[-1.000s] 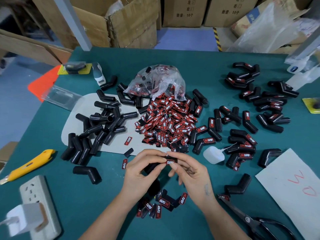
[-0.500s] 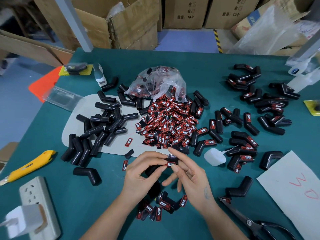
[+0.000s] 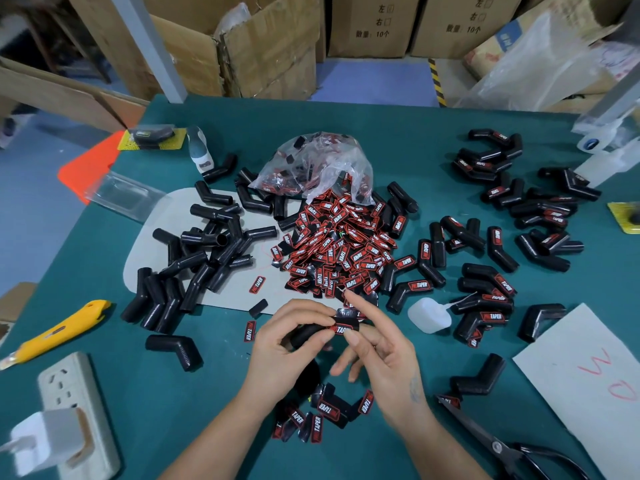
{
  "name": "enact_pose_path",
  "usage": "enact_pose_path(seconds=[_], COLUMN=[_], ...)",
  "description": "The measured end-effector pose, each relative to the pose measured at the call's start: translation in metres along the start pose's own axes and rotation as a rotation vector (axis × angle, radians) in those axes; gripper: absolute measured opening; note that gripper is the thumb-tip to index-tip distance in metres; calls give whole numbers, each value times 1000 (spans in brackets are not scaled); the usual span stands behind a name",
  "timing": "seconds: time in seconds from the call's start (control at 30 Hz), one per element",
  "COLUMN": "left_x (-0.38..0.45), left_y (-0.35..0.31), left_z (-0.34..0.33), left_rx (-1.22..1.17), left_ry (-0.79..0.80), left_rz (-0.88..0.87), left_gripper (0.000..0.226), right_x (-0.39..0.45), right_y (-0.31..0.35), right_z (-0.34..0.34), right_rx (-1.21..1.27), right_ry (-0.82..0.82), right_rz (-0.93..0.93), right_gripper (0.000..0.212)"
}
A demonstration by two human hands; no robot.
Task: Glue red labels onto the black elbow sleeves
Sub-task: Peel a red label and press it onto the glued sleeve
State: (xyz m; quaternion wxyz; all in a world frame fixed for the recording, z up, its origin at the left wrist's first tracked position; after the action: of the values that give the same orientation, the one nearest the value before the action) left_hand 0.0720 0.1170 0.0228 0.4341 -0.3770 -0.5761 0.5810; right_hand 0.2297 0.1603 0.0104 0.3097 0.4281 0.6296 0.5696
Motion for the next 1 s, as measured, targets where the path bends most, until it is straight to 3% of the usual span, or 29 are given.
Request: enact_pose_path(seconds=[0.17, 0.43, 1.0], left_x=[-1, 0, -2], left_y=[0, -7, 2], left_z=[0, -1, -7], left_rx=[-4, 152, 127], left_ry=[19, 28, 6], left_rz=[2, -104, 49], left_gripper=[27, 17, 12], right_x=[-1, -1, 0], right_y=[3, 0, -2], right_z=[-3, 0, -9], right_rx=[-16, -33, 27], right_ry=[-9, -5, 67], right_rz=[2, -12, -56], right_gripper=[45, 46, 51])
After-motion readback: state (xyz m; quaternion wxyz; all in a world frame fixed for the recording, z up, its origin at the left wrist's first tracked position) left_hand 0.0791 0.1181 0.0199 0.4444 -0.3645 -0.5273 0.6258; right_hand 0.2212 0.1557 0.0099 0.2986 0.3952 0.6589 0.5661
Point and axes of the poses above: each hand's wrist, its own x-axis towards the middle knuckle, its own z-axis out of the back of the hand, y = z × x, the point moved 7 cm from there along x, towards the middle knuckle, and after that the axes turned 11 degrees about z, right-handed, at the moved point
